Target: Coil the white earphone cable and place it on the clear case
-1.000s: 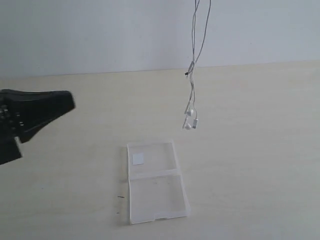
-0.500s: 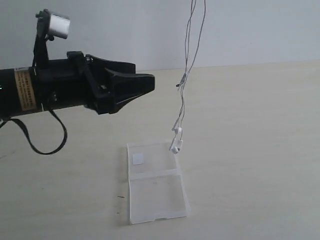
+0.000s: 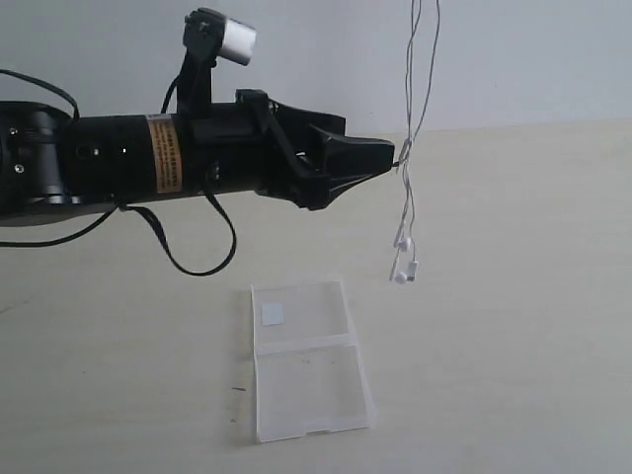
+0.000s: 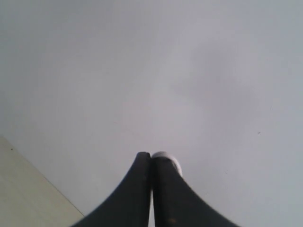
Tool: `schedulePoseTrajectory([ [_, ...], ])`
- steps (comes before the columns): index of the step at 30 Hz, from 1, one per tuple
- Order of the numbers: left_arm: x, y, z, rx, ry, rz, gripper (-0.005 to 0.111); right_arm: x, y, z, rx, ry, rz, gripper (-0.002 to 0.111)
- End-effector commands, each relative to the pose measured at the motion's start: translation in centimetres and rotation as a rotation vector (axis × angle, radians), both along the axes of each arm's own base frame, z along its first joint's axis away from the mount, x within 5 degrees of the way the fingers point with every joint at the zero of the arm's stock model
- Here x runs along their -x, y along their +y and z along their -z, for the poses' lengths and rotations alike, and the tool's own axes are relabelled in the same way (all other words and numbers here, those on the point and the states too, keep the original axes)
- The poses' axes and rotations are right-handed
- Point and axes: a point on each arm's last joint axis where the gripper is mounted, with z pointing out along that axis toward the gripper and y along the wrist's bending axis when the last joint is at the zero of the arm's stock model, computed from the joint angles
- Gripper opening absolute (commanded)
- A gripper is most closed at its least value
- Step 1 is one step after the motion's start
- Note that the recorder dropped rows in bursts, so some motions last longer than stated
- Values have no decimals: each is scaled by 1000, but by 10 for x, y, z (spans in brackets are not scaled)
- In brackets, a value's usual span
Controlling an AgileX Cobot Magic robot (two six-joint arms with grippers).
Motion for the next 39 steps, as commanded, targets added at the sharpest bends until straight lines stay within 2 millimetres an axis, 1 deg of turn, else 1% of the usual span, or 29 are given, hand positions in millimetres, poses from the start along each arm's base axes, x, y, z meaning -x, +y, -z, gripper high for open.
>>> schedulePoseTrajectory([
  [1,-9,-5,-8,9,-16,-31,73,0,-1,-2,-7,-4,4,0],
  [4,-14,-8,-11,18,-26,-33,73,0,-1,-2,-7,-4,4,0],
  [8,-23,-12,-10,24,-28,-33,73,1,-1,-2,-12,-1,0,0],
  [13,-32,-16,-5,27,-18,-35,73,1,-1,-2,-12,-1,0,0],
  [19,-44,-19,6,18,21,-54,72,1,0,-2,-19,3,-6,0],
  [21,-44,-20,9,15,37,-49,64,1,0,-2,-19,3,-6,0],
  [22,-43,-20,9,9,35,-45,58,1,0,-2,-19,3,-6,0],
  [23,-43,-20,9,9,35,-45,47,1,0,-2,-19,3,-6,0],
  [25,-43,-20,9,17,37,-46,31,1,0,-2,-19,3,-6,0],
  [26,-44,-20,9,19,38,-48,21,1,0,-2,-19,3,-6,0],
  [27,-44,-20,9,19,38,-48,14,1,0,-2,-19,3,-6,0],
  [28,-43,-20,9,20,34,-43,0,1,0,-2,-19,3,-6,0],
  [35,-43,-21,8,29,32,-37,0,5,-3,-1,15,20,2,0],
  [37,-43,-21,8,28,36,-41,0,10,-10,-3,39,27,42,0],
  [38,-44,-18,5,31,41,-67,0,16,-22,-4,53,60,122,0],
  [39,-45,-17,4,33,47,-87,0,18,-28,-4,70,73,169,0],
])
